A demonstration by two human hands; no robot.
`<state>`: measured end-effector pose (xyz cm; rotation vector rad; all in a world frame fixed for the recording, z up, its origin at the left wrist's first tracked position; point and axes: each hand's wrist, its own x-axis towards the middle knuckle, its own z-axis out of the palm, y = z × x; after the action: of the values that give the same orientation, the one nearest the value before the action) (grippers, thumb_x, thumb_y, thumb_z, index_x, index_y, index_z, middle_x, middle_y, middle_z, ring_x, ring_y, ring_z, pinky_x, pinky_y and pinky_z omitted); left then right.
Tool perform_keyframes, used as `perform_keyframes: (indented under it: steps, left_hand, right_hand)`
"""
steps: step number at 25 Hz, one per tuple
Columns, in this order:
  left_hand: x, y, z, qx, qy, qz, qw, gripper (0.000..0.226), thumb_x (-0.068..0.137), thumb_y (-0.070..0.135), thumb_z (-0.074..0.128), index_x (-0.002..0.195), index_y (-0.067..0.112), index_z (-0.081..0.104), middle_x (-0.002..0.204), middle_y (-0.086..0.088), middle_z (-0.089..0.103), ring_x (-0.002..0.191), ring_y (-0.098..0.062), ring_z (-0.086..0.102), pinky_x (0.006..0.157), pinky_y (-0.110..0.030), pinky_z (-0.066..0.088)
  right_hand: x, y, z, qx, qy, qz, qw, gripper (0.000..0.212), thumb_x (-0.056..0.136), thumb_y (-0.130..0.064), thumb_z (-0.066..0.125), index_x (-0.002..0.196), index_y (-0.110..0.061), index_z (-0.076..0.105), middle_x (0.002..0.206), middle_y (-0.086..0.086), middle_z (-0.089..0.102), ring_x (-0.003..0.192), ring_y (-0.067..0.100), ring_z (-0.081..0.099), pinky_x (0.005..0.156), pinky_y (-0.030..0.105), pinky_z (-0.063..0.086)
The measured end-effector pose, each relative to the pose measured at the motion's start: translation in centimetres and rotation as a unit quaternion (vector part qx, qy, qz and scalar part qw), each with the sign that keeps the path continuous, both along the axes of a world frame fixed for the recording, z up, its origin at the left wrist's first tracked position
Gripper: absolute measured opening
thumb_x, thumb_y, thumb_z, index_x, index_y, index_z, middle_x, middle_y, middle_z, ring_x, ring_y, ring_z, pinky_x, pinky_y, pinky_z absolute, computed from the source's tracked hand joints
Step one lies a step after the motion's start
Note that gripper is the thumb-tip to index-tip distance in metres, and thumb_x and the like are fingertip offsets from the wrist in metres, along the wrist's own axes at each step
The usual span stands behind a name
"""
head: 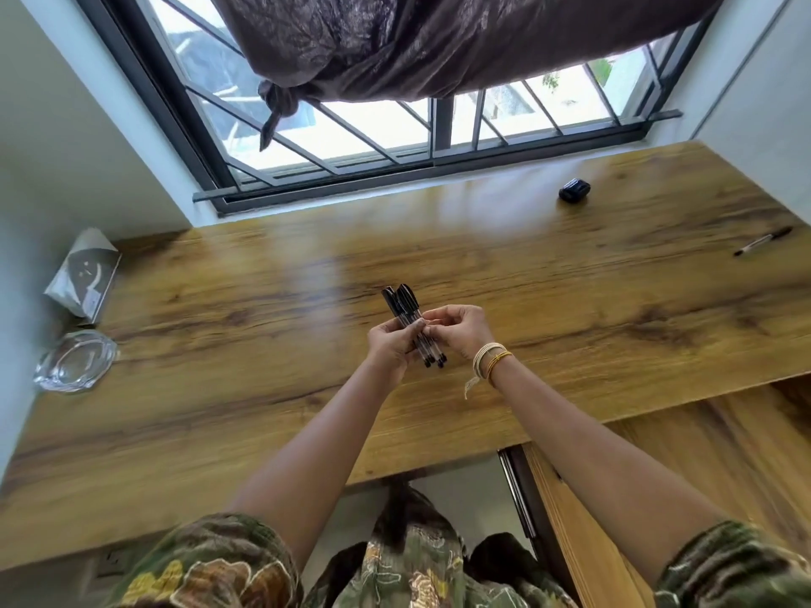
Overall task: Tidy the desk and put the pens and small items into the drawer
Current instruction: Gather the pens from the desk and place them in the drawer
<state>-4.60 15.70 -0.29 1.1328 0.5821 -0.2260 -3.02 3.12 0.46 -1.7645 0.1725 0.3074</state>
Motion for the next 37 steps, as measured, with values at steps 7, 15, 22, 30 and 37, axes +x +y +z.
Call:
perform_keyframes:
  steps: [7,15,22,30,37]
  left_hand:
    - [-3.5,0.9,-0.2,0.009,-0.013,0.003,1.000,0.025,0.083,0.001,0.071,0.107,-0.006,0.065,0.085,-0.015,0.069,0.066,-0.024,0.069,0.052,-0.031,0.057]
    - [-4.9,3.8,0.9,0.010,-0.017,-0.053,0.998,0.007,0.083,-0.001,0.069,0.089,0.000,0.066,0.080,-0.016,0.067,0.060,-0.019,0.069,0.056,-0.029,0.059]
    - [-3.3,3.7,1.6,0.046,-0.040,-0.078,0.995,0.007,0.083,-0.003,0.069,0.089,0.001,0.066,0.079,-0.013,0.067,0.066,-0.021,0.066,0.063,-0.032,0.057]
    - [5.6,-4.3,1.8,0.076,-0.019,-0.076,0.994,0.017,0.081,-0.003,0.072,0.097,-0.004,0.067,0.086,-0.018,0.069,0.077,-0.029,0.067,0.080,-0.042,0.057]
    - [14.8,-14.2,1.5,0.091,-0.007,-0.099,0.991,0.021,0.081,-0.003,0.072,0.101,-0.005,0.066,0.081,-0.017,0.070,0.069,-0.024,0.069,0.078,-0.039,0.059]
  right_hand:
    - [-3.5,0.5,0.2,0.009,-0.018,0.018,1.000,0.019,0.073,0.001,0.077,0.088,-0.010,0.074,0.092,0.016,0.074,0.091,0.030,0.072,0.083,0.043,0.059]
    - [-5.4,2.8,1.9,-0.010,-0.022,0.028,0.999,0.026,0.075,0.009,0.070,0.093,-0.008,0.074,0.092,0.010,0.074,0.090,0.020,0.071,0.083,0.032,0.059]
    - [-4.9,2.9,2.8,0.008,-0.042,-0.022,0.999,0.022,0.076,0.009,0.068,0.092,-0.005,0.072,0.080,0.004,0.070,0.080,0.016,0.067,0.079,0.030,0.059]
    - [3.6,-5.8,2.2,-0.036,-0.048,-0.136,0.989,0.026,0.079,0.005,0.063,0.074,-0.020,0.069,0.072,0.002,0.069,0.065,0.014,0.063,0.075,0.036,0.059]
    - [11.7,-16.5,0.3,-0.132,-0.043,-0.270,0.953,0.019,0.078,-0.001,0.061,0.078,-0.015,0.073,0.079,0.003,0.072,0.074,0.016,0.064,0.072,0.026,0.053]
